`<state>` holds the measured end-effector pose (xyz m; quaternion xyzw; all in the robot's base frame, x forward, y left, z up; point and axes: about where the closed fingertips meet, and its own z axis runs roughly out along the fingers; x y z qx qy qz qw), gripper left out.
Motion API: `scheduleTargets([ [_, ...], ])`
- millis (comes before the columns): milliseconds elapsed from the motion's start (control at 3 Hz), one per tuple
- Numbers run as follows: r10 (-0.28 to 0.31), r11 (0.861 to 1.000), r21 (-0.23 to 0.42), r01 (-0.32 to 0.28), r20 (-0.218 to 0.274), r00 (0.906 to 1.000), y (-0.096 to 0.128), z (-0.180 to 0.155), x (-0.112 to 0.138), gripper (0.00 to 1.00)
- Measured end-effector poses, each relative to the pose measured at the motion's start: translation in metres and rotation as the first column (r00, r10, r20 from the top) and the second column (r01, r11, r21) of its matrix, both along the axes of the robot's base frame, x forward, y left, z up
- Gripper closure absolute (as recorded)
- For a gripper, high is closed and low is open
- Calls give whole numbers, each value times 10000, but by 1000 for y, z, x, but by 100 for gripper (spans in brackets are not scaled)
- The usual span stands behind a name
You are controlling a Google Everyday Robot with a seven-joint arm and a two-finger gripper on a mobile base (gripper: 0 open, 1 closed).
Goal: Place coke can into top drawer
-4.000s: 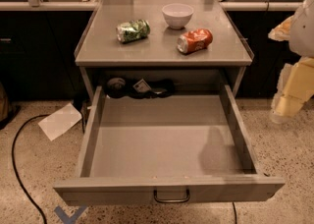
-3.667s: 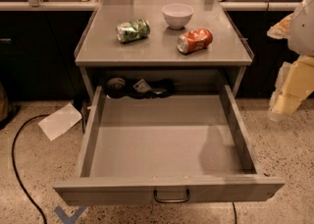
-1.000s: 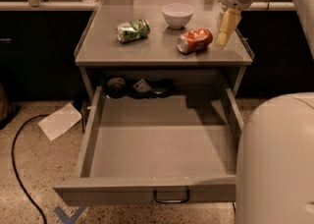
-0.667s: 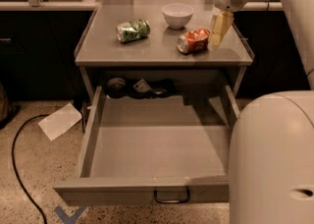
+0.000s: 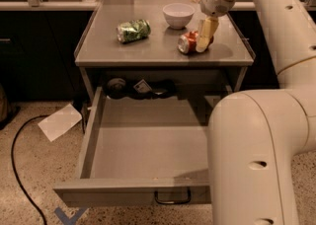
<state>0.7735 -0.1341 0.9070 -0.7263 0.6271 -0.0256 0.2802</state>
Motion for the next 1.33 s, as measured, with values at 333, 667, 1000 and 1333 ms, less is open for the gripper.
scheduleTargets([
  [333, -77, 10000, -6, 77, -151, 9999, -1, -19, 13, 0],
  [667, -303, 9995, -46, 301, -344, 9990, -7, -37, 21, 0],
  [1000, -493, 9988, -40, 492, -477, 9976, -12, -51, 26, 0],
  [1333, -840, 9964, 37, 847, -946, 9920, -15, -69, 26, 0],
])
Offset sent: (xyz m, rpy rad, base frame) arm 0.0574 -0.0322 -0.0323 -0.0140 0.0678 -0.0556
